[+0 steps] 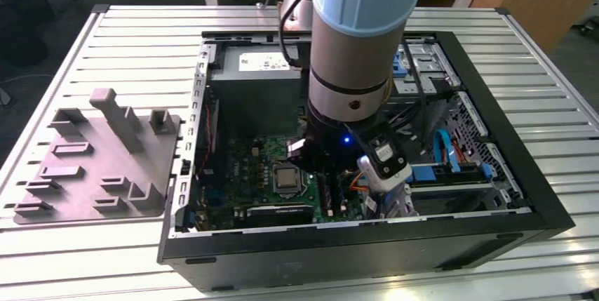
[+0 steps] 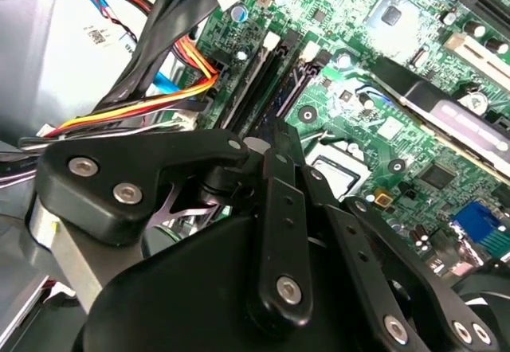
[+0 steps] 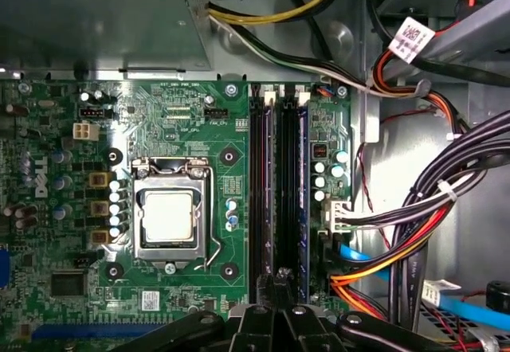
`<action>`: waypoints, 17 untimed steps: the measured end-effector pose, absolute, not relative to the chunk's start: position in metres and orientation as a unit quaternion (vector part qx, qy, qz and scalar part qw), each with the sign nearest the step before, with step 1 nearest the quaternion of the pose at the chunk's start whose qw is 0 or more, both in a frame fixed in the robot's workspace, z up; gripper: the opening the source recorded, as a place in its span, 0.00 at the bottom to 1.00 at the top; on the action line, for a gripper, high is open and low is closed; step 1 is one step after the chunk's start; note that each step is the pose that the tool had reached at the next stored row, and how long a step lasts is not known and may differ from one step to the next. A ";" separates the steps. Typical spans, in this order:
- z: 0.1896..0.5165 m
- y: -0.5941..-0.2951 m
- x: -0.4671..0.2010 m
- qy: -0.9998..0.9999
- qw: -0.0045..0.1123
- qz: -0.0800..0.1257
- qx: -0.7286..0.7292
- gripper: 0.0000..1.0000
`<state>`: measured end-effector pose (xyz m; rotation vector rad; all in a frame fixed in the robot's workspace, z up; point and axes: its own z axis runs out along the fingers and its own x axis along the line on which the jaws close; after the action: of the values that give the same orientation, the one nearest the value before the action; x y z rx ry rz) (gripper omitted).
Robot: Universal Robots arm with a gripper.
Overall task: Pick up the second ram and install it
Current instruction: 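Press down the second ram until it locks into place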
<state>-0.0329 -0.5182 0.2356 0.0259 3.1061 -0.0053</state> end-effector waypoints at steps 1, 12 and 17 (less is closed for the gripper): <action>0.234 -0.518 -0.033 1.000 0.018 -0.002 0.008 0.10; 0.228 -0.520 -0.033 1.000 0.018 -0.004 0.008 0.10; 0.225 -0.520 -0.033 1.000 0.018 -0.004 0.008 0.10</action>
<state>-0.0326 -0.5201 0.2253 0.0258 3.1062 -0.0120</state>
